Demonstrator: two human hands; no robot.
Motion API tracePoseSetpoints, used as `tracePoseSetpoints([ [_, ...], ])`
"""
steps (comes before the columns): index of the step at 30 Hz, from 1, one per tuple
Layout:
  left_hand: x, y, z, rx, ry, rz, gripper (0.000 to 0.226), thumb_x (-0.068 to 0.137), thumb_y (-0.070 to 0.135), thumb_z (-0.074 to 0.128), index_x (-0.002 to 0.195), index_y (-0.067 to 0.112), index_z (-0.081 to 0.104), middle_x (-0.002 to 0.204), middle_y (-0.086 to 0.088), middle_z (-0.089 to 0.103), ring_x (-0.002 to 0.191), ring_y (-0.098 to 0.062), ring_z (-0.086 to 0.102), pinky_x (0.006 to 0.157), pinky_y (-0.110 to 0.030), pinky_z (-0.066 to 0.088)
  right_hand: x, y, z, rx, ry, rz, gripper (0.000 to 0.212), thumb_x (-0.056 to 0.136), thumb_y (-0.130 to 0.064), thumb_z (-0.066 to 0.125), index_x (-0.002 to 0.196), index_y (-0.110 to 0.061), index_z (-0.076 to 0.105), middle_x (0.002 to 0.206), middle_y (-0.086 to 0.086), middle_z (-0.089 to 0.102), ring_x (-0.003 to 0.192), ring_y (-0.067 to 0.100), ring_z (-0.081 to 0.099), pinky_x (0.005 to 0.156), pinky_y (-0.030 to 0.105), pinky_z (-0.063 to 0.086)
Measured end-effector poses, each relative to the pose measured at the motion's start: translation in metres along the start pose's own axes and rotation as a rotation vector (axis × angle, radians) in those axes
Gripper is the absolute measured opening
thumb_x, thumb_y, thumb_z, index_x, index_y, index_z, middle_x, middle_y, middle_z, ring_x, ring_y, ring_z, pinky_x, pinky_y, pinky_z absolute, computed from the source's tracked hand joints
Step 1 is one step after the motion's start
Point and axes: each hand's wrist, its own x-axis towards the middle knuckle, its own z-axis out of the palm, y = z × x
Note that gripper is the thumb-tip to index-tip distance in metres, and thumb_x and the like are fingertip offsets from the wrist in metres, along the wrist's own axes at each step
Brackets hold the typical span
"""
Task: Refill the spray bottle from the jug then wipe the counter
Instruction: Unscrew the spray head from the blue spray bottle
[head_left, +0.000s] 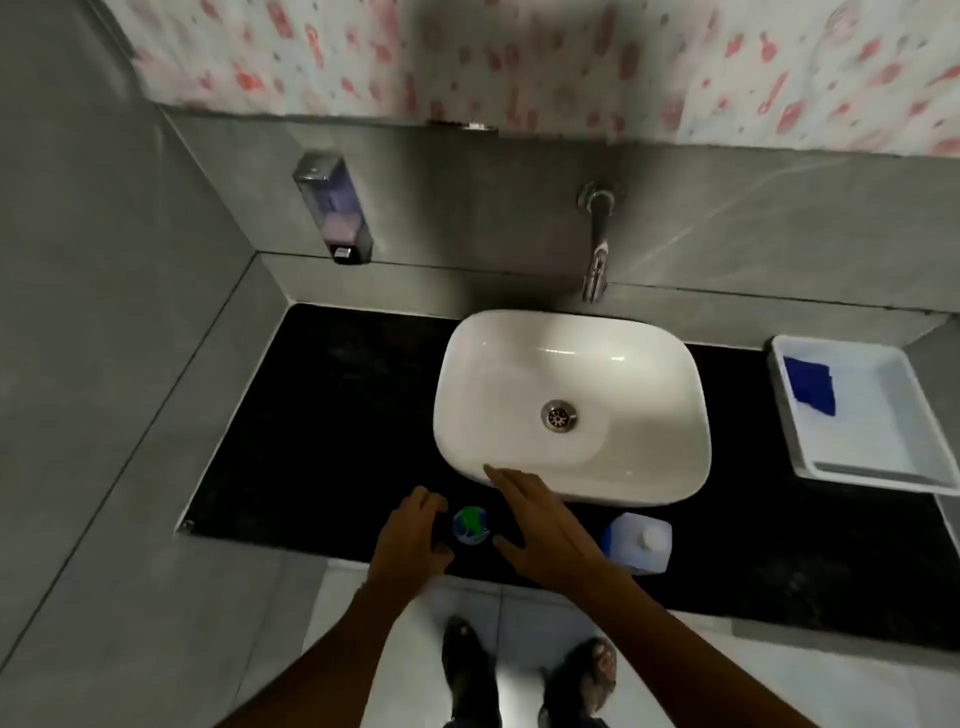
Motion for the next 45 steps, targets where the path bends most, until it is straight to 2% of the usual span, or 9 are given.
tracePoseSetpoints([
  [6, 0.002, 0.006, 0.010, -0.224, -0.184, -0.124, 0.070, 0.074, 0.035, 0.091, 0.137, 0.024, 0.062, 0.132, 0.003, 0.070, 0.123, -0.019, 0.067, 0.104, -0.028, 0.051, 0.016, -0.014, 0.025, -0.057, -0.151, 0.136, 0.046, 0.096, -0.023, 0.069, 0.140, -0.012, 0.057, 0.139, 0.009, 0.057, 0.128, 0.030, 0.056, 0.102, 0.041, 0.051],
  [16, 0.019, 0.005, 0.017, -0.296, -0.172, -0.146, 0.049, 0.088, 0.032, 0.082, 0.134, 0.021, 0.069, 0.130, 0.000, 0.074, 0.125, -0.019, 0.068, 0.112, -0.036, 0.050, 0.042, -0.024, 0.053, -0.202, -0.126, 0.283, 0.029, 0.097, -0.029, 0.068, 0.119, -0.012, 0.056, 0.119, 0.009, 0.063, 0.105, 0.034, 0.066, 0.077, 0.042, 0.052],
  [27, 0.024, 0.000, 0.016, -0.317, -0.174, -0.084, 0.049, 0.085, 0.028, 0.085, 0.130, 0.019, 0.071, 0.130, -0.003, 0.074, 0.125, -0.023, 0.067, 0.110, -0.035, 0.051, 0.041, -0.016, 0.043, -0.132, -0.192, 0.103, 0.053, 0.089, 0.000, 0.070, 0.139, -0.018, 0.062, 0.133, 0.008, 0.061, 0.120, 0.031, 0.060, 0.095, 0.043, 0.057],
  [30, 0.025, -0.001, 0.014, -0.325, -0.174, -0.055, 0.047, 0.086, 0.028, 0.084, 0.130, 0.020, 0.070, 0.130, -0.001, 0.074, 0.126, -0.019, 0.066, 0.111, -0.026, 0.046, 0.037, -0.020, 0.040, -0.051, -0.080, 0.251, 0.059, 0.088, -0.023, 0.076, 0.143, -0.021, 0.053, 0.137, 0.004, 0.059, 0.124, 0.029, 0.059, 0.093, 0.046, 0.059],
  [34, 0.024, -0.003, 0.009, -0.391, -0.215, -0.027, 0.041, 0.086, 0.025, 0.084, 0.125, 0.017, 0.073, 0.125, -0.001, 0.076, 0.120, -0.019, 0.069, 0.110, -0.038, 0.053, 0.035, -0.021, 0.046, -0.105, 0.005, 0.418, 0.053, 0.088, -0.056, 0.072, 0.121, -0.016, 0.060, 0.119, 0.003, 0.062, 0.112, 0.023, 0.059, 0.086, 0.040, 0.058],
  [37, 0.026, -0.004, 0.009, -0.397, -0.216, -0.034, 0.048, 0.084, 0.022, 0.087, 0.129, 0.015, 0.073, 0.127, -0.004, 0.076, 0.122, -0.020, 0.069, 0.107, -0.027, 0.051, 0.037, -0.017, 0.047, -0.026, -0.078, 0.344, 0.040, 0.089, -0.025, 0.077, 0.124, -0.012, 0.063, 0.128, 0.007, 0.059, 0.121, 0.028, 0.059, 0.095, 0.041, 0.056],
  [40, 0.027, -0.003, 0.008, -0.380, -0.237, -0.031, 0.057, 0.083, 0.023, 0.087, 0.136, 0.015, 0.068, 0.134, -0.005, 0.073, 0.127, -0.020, 0.066, 0.109, -0.026, 0.049, 0.037, -0.015, 0.043, 0.089, -0.164, 0.271, 0.075, 0.082, 0.002, 0.075, 0.151, -0.014, 0.049, 0.150, 0.009, 0.051, 0.140, 0.030, 0.050, 0.113, 0.039, 0.049],
  [42, 0.028, -0.006, 0.007, -0.427, -0.257, -0.047, 0.054, 0.086, 0.018, 0.085, 0.137, 0.013, 0.068, 0.136, -0.009, 0.072, 0.129, -0.023, 0.065, 0.109, -0.023, 0.050, 0.035, -0.018, 0.045, 0.118, -0.110, 0.327, 0.084, 0.082, -0.012, 0.082, 0.155, -0.017, 0.040, 0.150, 0.008, 0.052, 0.137, 0.028, 0.052, 0.111, 0.041, 0.051],
  [45, 0.029, -0.007, 0.007, -0.410, -0.258, -0.047, 0.052, 0.086, 0.017, 0.084, 0.135, 0.012, 0.069, 0.134, -0.009, 0.073, 0.128, -0.026, 0.066, 0.112, -0.038, 0.052, 0.035, -0.021, 0.050, 0.093, 0.015, 0.432, 0.056, 0.085, -0.042, 0.082, 0.128, -0.015, 0.059, 0.127, 0.005, 0.062, 0.116, 0.025, 0.062, 0.095, 0.041, 0.056],
])
